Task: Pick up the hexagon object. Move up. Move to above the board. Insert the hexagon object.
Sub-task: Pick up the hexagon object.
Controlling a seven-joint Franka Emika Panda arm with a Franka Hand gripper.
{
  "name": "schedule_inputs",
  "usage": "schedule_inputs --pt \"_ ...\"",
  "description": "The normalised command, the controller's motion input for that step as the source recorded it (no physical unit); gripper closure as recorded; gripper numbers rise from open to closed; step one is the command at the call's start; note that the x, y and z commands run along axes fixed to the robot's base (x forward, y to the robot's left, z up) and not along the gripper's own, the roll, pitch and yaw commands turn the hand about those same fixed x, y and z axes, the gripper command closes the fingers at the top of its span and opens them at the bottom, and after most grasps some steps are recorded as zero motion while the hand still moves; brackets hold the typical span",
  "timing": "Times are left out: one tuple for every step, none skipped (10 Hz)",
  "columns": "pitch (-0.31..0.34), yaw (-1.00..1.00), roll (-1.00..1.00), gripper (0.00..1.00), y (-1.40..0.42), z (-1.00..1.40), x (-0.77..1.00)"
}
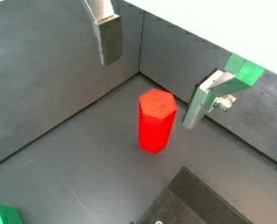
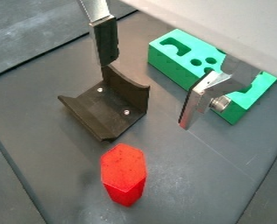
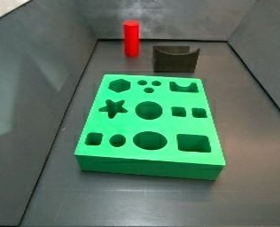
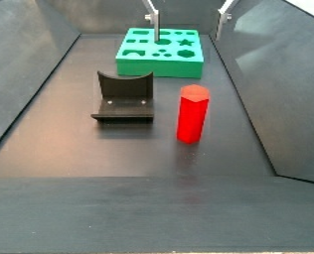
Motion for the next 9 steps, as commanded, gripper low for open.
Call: schedule_inputs --pt "0.0 0.0 0.0 0.0 0.15 -0.33 0.06" --pt "0.0 0.0 -0.03 0.0 0.28 -0.56 0.08" --pt "0.0 0.0 -0.1 0.0 0.3 -0.57 0.05" --pt "-0.034 0.0 -0.14 0.0 0.28 -0.5 0.01" --pt "-0.054 0.0 -0.11 0.0 0.25 -0.5 0.0" --pt "-0.021 0.0 -0.06 0.0 0.23 -0.5 0.0" --pt "0.0 0.0 -0.06 0.0 0.25 -0.4 0.0" --pt "-0.024 0.0 -0.09 0.0 0.25 -0.45 0.0" --pt "-0.024 0.0 -0.1 0.0 0.26 -0.46 0.02"
